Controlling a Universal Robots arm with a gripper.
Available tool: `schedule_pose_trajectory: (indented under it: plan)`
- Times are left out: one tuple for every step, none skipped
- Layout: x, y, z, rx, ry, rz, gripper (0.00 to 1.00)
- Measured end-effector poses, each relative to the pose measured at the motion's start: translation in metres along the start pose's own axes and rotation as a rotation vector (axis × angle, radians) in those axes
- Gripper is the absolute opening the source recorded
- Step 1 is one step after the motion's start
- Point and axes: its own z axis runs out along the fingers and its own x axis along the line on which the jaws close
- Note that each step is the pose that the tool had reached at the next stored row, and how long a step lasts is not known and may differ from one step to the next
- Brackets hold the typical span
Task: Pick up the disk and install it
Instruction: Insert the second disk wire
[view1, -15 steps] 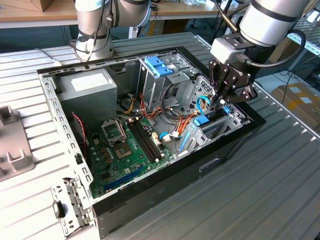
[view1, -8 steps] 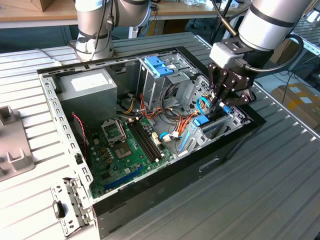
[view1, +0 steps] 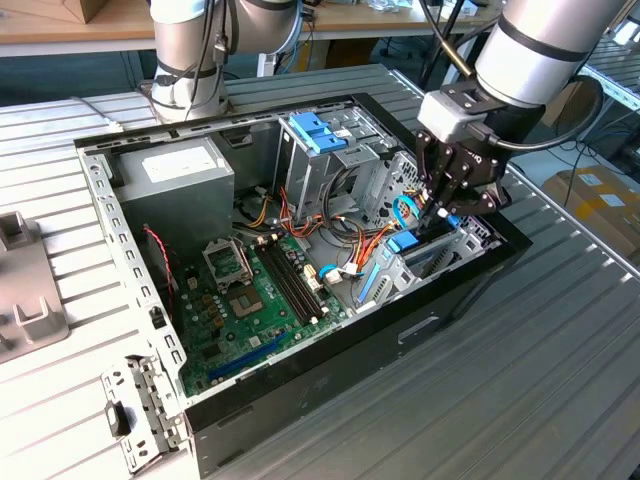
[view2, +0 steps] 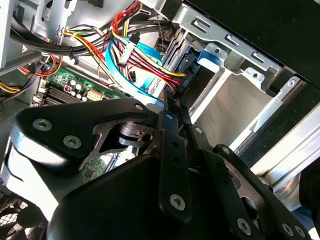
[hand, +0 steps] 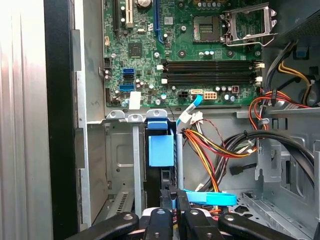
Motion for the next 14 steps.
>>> schedule_pose_trajectory:
  plan:
    - [0.0005, 0.0011, 0.0002, 0.0, 0.0001, 0.0, 0.16]
    - [0.001, 0.0023, 0.0003, 0.0, 0.0, 0.0, 0.16]
    - [0.0013, 0.0036, 0.0003, 0.0001, -0.0001, 0.0, 0.16]
    - [0.0015, 0.0049, 0.0003, 0.0, 0.0, 0.0, 0.16]
    - [0.0019, 0.0073, 0.0004, 0.0001, -0.0002, 0.0, 0.16]
    - [0.0021, 0.0091, 0.0004, 0.0, 0.0, 0.0, 0.16]
    - [0.0024, 0.011, 0.0004, 0.0, 0.0, 0.0, 0.16]
    - [0.0026, 0.0111, 0.0005, 0.0, 0.0001, 0.0, 0.16]
    - [0.0027, 0.0111, 0.0005, 0.0, 0.0, 0.0, 0.16]
    - [0.003, 0.0112, 0.0006, 0.0, 0.0, 0.0, 0.16]
    - [0.0032, 0.0111, 0.0006, -0.0001, 0.0001, 0.0, 0.16]
    - [0.0032, 0.0105, 0.0006, -0.0001, 0.0, 0.0, 0.16]
    - [0.0032, 0.0089, 0.0, 0.0, -0.0006, 0.0, 0.16]
    - [0.0031, 0.0071, -0.0006, 0.0, -0.0009, 0.0, 0.16]
